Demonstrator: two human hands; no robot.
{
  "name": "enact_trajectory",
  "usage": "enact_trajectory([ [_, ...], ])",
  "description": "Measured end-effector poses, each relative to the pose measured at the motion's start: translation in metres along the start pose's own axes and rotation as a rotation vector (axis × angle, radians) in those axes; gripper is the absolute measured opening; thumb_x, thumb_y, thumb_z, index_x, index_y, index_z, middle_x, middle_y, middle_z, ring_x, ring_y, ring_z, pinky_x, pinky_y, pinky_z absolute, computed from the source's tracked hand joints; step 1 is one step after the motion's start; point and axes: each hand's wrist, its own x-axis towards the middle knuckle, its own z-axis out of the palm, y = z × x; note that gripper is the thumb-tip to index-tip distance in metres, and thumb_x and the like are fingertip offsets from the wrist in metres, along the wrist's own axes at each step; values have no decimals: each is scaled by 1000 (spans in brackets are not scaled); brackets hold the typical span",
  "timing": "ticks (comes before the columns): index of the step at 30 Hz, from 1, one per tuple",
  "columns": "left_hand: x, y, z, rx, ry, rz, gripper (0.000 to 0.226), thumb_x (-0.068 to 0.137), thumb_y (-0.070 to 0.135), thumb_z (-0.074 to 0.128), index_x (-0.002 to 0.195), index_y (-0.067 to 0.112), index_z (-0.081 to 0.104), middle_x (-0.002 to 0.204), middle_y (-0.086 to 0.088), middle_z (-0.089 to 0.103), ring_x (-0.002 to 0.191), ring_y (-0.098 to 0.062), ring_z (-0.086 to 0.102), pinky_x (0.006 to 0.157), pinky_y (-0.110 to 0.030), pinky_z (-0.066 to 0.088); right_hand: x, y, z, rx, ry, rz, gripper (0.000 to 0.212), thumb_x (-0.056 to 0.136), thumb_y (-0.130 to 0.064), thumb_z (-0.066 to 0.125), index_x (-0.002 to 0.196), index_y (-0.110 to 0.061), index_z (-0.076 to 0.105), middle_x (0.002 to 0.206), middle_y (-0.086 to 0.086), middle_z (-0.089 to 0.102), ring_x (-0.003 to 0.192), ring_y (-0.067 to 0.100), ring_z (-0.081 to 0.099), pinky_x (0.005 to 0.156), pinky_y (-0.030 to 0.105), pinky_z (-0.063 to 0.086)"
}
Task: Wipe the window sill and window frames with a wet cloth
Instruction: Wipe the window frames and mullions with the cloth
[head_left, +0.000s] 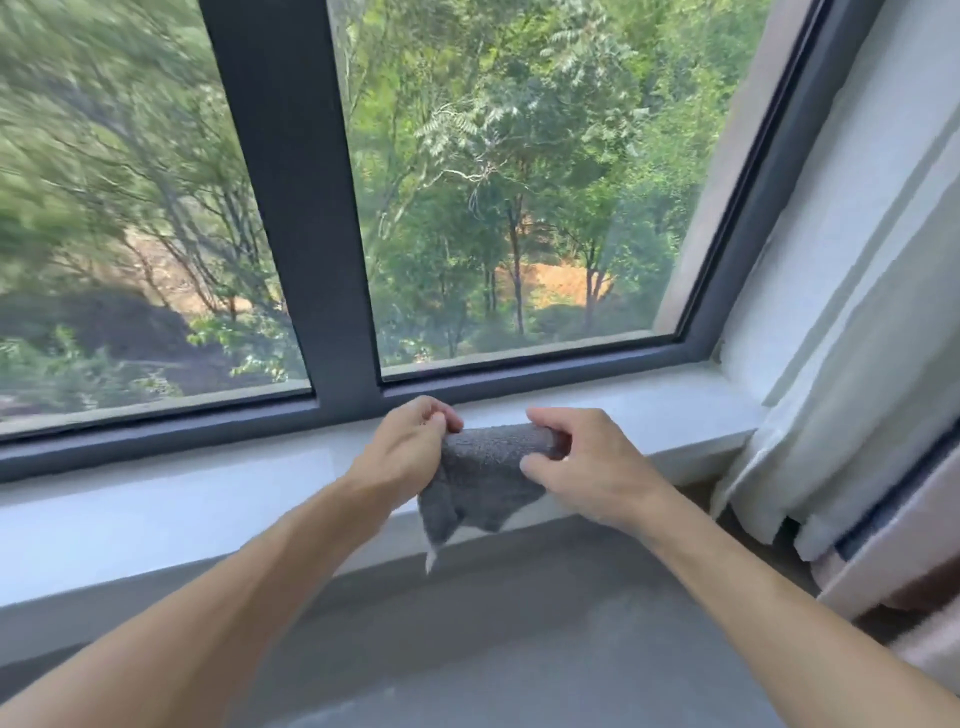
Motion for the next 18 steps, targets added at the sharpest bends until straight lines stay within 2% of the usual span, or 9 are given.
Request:
enact_trajectory([
  [1, 2, 3, -6, -12, -34, 15, 12, 98, 29, 50, 95, 25, 61, 90, 1, 61, 78, -15, 52, 66, -27, 39, 12, -1, 2, -78, -21, -50, 39, 82, -14, 63, 120, -4, 64, 101, 3, 69, 97, 19, 62, 87, 30, 48],
  [3, 8, -2, -22, 156, -67, 81, 23, 83, 35, 69, 101, 25, 58, 86, 8, 61, 79, -12, 56, 62, -23, 41, 35, -6, 10, -192, -13, -112, 28, 81, -16, 66, 109, -17, 67, 103, 1, 63, 97, 23, 60, 84, 33, 47],
  [6, 20, -21, -39, 525, 138, 195, 16, 80, 24, 64, 94, 32, 60, 89, 7, 57, 87, -17, 57, 71, -32, 50, 63, -19, 25, -219, 81, -105, 12, 84, -20, 66, 94, -26, 67, 102, -3, 46, 87, 19, 54, 75, 30, 44],
  [8, 26, -31, -47, 478, 233, 169, 10, 82, 26, 64, 90, 31, 67, 101, 8, 47, 97, -11, 48, 77, -33, 48, 75, -27, 35, -242, 98, -83, 12, 84, -20, 64, 94, -25, 69, 104, -3, 44, 88, 20, 55, 74, 30, 44],
  [10, 41, -45, -60, 394, 262, 137, 7, 79, 26, 68, 85, 27, 71, 105, 9, 49, 102, -9, 46, 79, -32, 45, 99, -41, 49, -220, 105, -27, 12, 84, -20, 64, 93, -25, 70, 101, -1, 51, 90, 23, 57, 72, 29, 42],
  [12, 50, -56, -68, 336, 276, 92, 1, 79, 26, 68, 78, 26, 68, 89, 10, 62, 91, -14, 57, 76, -34, 47, 123, -51, 64, -161, 114, 28, 11, 83, -20, 63, 93, -24, 67, 93, 1, 62, 91, 26, 60, 70, 29, 42],
  [14, 57, -64, -67, 289, 308, 56, 7, 81, 28, 69, 79, 26, 62, 74, 9, 65, 78, -16, 61, 73, -37, 50, 139, -55, 81, -43, 128, 66, 10, 85, -17, 59, 94, -20, 55, 82, 0, 62, 85, 27, 58, 68, 31, 40],
  [16, 68, -70, -64, 277, 380, 41, 14, 85, 33, 67, 80, 26, 56, 73, 9, 63, 74, -16, 60, 69, -39, 50, 152, -55, 100, 96, 193, 48, 13, 88, -14, 57, 95, -15, 46, 74, -4, 53, 76, 24, 51, 67, 32, 35],
  [18, 83, -83, -59, 409, 450, 39, 24, 88, 42, 61, 73, 27, 49, 79, 10, 58, 78, -17, 55, 64, -37, 44, 162, -50, 123, 199, 317, -46, 16, 86, -10, 60, 89, -14, 45, 68, -6, 49, 66, 15, 48, 66, 31, 32],
])
